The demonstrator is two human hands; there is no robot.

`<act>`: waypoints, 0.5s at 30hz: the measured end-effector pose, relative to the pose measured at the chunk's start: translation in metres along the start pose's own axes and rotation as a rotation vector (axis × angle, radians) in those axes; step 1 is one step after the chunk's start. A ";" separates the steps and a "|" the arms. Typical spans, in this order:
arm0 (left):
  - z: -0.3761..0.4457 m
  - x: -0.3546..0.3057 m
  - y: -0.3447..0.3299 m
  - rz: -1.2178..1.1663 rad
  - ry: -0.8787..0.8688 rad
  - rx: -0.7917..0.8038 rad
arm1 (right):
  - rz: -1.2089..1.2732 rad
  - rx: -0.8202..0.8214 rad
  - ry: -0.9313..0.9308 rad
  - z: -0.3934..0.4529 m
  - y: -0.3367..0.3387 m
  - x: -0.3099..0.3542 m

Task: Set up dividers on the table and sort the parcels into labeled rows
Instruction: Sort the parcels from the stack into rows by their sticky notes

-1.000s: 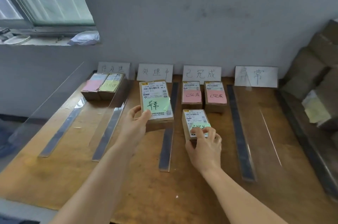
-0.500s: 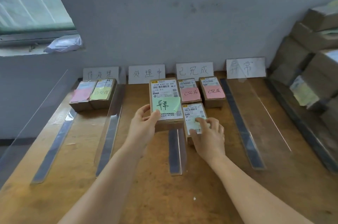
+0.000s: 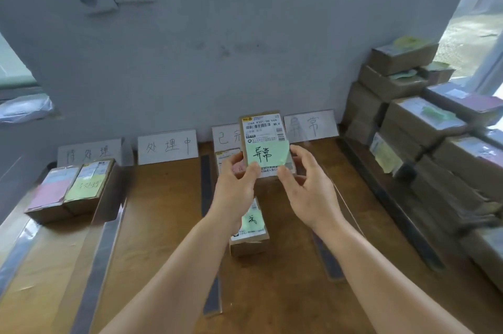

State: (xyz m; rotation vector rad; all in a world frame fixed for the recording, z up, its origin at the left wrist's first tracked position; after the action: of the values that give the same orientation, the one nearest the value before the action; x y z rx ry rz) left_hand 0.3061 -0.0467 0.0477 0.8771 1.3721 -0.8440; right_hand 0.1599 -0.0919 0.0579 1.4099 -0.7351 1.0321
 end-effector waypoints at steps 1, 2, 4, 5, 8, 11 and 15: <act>0.007 -0.002 -0.015 -0.001 -0.007 -0.004 | 0.013 -0.010 -0.010 0.010 0.012 -0.004; 0.014 -0.004 -0.031 0.004 -0.016 -0.011 | 0.026 -0.016 -0.016 0.021 0.023 -0.008; 0.029 -0.008 -0.062 0.032 -0.033 -0.016 | 0.045 -0.022 -0.024 0.045 0.047 -0.016; 0.035 -0.009 -0.077 0.049 -0.043 -0.012 | 0.054 -0.024 -0.035 0.057 0.059 -0.021; 0.056 -0.012 -0.116 0.179 -0.092 0.005 | 0.067 -0.029 -0.082 0.089 0.087 -0.039; 0.080 -0.014 -0.154 0.440 -0.148 0.002 | 0.076 -0.014 -0.128 0.123 0.110 -0.061; 0.106 -0.021 -0.196 0.769 -0.258 0.044 | 0.085 0.007 -0.217 0.162 0.123 -0.093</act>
State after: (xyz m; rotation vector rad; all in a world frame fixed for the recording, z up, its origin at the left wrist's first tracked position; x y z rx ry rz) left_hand 0.1777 -0.2291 0.0637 1.1709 0.6950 -0.3666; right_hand 0.0386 -0.2785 0.0385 1.5226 -0.9573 0.9569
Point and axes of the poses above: each hand's wrist, its own z-axis towards the middle knuckle, its own y-axis out of the back of the hand, x = y × z, the point moved 6 cm from there along z, towards the middle knuckle, and after that the axes turned 11 degrees about -y, right-handed, at the moved point
